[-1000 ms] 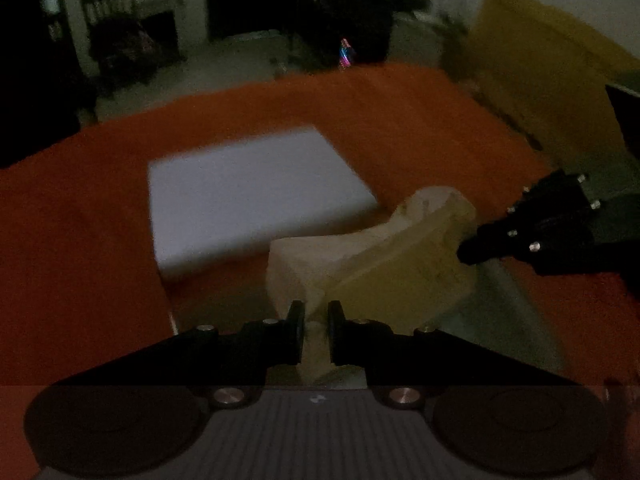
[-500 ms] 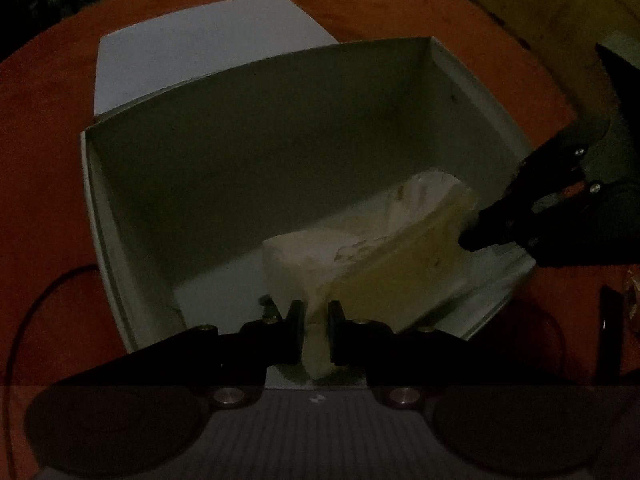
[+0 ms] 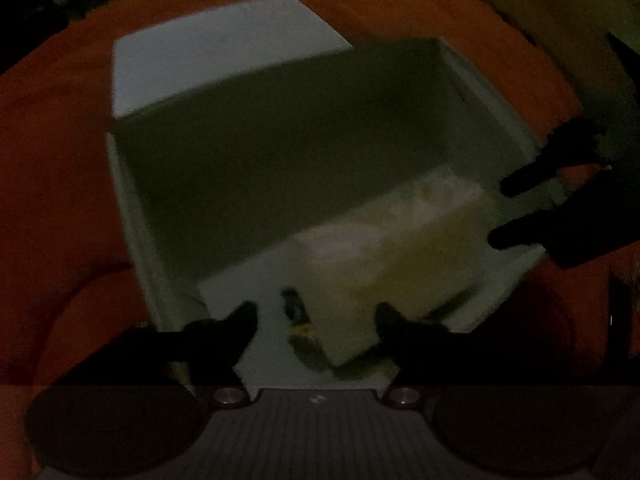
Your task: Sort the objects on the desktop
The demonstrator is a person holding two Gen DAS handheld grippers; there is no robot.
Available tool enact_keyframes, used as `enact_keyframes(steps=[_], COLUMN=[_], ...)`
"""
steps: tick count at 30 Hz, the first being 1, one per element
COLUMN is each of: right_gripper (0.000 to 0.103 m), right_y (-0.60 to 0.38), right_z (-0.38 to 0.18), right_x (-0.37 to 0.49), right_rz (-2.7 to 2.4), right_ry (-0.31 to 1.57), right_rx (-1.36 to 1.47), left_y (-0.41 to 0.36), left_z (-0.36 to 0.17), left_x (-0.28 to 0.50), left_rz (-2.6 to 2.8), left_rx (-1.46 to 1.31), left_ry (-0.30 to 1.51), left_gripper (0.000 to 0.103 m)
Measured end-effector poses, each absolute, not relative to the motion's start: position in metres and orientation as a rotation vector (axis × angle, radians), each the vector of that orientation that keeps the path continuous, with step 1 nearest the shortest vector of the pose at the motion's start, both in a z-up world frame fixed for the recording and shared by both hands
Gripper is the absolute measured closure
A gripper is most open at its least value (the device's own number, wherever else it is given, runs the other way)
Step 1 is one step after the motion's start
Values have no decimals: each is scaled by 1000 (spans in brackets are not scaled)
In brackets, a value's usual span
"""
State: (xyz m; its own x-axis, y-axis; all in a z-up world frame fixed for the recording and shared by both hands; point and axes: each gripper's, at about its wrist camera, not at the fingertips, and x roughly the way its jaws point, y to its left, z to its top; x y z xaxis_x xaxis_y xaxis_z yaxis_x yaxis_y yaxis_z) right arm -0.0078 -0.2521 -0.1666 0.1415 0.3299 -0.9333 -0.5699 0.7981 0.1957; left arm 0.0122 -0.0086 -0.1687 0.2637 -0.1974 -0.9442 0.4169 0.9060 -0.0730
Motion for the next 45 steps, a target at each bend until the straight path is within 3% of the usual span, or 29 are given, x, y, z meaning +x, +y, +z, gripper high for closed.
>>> enact_keyframes(steps=[4,6,8,11,18,21,23,25,37,42,45], right_gripper=[41,29,19,18,17,9,7,6,0,0,8], right_y=[-247,-245,-247,-254,-286,-291,-292,-294,-287,-276,-272], right_z=[-133,-113,-98,-91,-140,-175,-198,-217,-307,-289,-268], right_x=[18,47,77,141,267,307,330,350,413,396,391], right_rz=[677,676,668,680,632,565,526,487,498,525,899], right_ry=[1197,1138,1086,1054,1139,1177,1197,1209,1251,1187,1201], right_rx=[-189,-148,-119,-73,52,72,53,26,100,176,471], left_y=[15,33,50,74,119,129,132,138,136,114,103], left_z=[-143,-131,-124,-123,-176,-205,-217,-228,-286,-284,-270], left_x=[48,81,115,164,255,286,301,314,356,349,345], left_rz=[-397,-346,-298,-242,-174,-139,-128,-104,-138,-149,-244], left_rx=[157,111,58,-6,-160,-177,-209,-235,-218,-205,-198], left_ry=[1181,1144,1119,1087,1123,1129,1117,1092,1133,1150,1155], left_gripper=[39,39,32,31,30,28,9,0,0,1,8])
